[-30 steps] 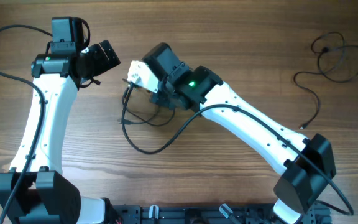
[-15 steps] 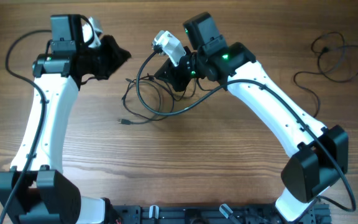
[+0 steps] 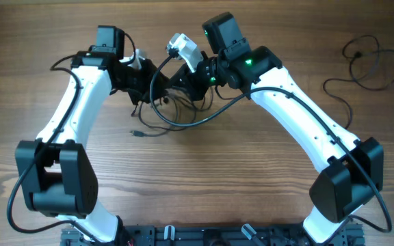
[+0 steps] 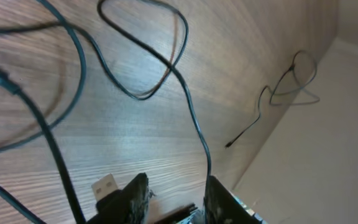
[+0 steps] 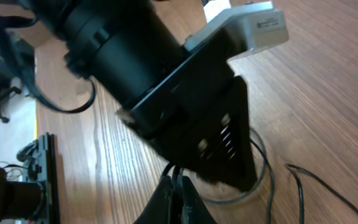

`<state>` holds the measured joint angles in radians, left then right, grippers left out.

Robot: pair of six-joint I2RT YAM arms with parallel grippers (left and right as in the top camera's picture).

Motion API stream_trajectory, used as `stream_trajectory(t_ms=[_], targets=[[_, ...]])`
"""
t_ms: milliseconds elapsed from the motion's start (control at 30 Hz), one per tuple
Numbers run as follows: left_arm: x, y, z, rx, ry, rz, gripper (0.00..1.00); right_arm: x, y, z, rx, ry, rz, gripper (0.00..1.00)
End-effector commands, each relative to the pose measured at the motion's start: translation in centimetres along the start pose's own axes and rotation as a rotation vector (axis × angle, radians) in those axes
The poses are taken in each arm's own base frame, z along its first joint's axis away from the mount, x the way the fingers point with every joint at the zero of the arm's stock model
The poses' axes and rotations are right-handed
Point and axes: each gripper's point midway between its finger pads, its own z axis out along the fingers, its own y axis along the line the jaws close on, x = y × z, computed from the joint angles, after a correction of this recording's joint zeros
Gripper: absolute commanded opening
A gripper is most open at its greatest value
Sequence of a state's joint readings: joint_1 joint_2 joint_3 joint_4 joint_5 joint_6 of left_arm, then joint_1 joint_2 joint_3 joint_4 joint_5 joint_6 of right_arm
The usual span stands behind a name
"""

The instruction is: Untangle cables

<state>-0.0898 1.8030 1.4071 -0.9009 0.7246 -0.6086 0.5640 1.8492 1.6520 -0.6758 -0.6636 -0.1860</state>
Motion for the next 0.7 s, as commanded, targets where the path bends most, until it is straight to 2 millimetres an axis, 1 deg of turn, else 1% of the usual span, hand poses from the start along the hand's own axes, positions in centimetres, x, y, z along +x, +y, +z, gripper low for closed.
stream_trajectory(t_ms=[0, 67, 100, 200, 267, 367, 433, 500, 567, 667], targets=[[1.0, 0.1, 0.4, 0.001, 0.046, 0.037, 0.26, -0.4, -0.8, -0.4, 0.057, -0.005, -0.004, 0.04], [1.2, 0.3, 0.4, -0.005, 0.055, 0.057, 0.2, -0.3, -1.5, -0.5, 0.102, 0.001, 0.01, 0.04], [1.4, 0.5, 0.3, -0.01, 0.062, 0.074, 0.17, -0.2, -2.3, -0.6, 0.147, 0.007, 0.034, 0.05], [1.8, 0.9, 0.2, -0.022, 0.078, 0.096, 0.12, 0.2, -4.3, -1.0, 0.266, 0.02, 0.078, 0.05], [1.8, 1.1, 0.2, -0.027, 0.08, 0.093, 0.12, 0.3, -4.7, -1.1, 0.292, 0.024, 0.079, 0.05], [1.9, 1.2, 0.2, -0.03, 0.082, 0.116, 0.12, 0.3, -4.8, -1.2, 0.3, 0.024, 0.082, 0.05], [1.4, 2.2, 0.1, -0.09, 0.055, 0.112, 0.11, 0.3, -5.2, -1.3, 0.324, 0.026, 0.082, 0.05], [0.9, 3.8, -0.1, -0.183, 0.018, 0.105, 0.1, 0.5, -6.0, -1.6, 0.37, 0.029, 0.103, 0.05], [0.7, 5.3, -0.3, -0.268, -0.001, 0.095, 0.1, 0.6, -6.7, -1.9, 0.415, 0.029, 0.128, 0.05], [0.4, 7.0, -0.8, -0.373, -0.029, 0.087, 0.13, 0.4, -6.8, -1.9, 0.421, 0.021, 0.123, 0.05]])
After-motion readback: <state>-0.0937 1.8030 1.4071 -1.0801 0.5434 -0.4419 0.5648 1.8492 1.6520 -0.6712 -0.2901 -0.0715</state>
